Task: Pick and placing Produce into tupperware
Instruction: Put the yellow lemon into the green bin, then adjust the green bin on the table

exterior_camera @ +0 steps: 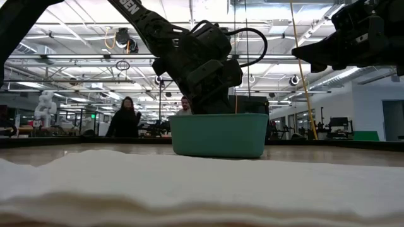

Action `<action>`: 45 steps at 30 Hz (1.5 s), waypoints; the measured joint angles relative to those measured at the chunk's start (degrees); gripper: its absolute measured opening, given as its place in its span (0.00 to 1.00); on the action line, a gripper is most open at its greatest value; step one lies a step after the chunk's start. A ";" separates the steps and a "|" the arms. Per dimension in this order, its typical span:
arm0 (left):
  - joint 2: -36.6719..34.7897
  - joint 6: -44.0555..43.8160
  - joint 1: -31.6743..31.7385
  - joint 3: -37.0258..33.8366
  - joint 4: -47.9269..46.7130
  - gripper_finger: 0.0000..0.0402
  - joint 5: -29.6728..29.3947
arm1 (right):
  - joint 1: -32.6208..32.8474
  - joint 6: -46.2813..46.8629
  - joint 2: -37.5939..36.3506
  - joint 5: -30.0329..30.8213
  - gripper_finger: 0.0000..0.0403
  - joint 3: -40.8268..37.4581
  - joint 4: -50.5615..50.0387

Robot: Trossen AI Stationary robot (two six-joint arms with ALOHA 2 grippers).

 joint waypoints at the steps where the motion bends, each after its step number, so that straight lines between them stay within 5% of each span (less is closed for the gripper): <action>1: 0.00 0.16 0.00 0.02 0.00 0.57 0.00 | 0.00 0.00 0.01 -0.01 0.00 0.00 0.00; 20: -0.04 4.35 0.11 8.24 -10.89 0.55 1.32 | 0.01 0.00 -0.01 -0.01 0.00 0.00 -0.03; 33: -0.04 9.63 0.07 8.24 -13.03 0.04 -0.74 | 0.00 0.00 0.01 -0.01 0.00 0.00 -0.04; 45: -7.91 16.92 0.07 8.22 -19.89 0.01 -12.40 | 0.00 0.34 -0.03 -0.01 0.00 0.00 -0.02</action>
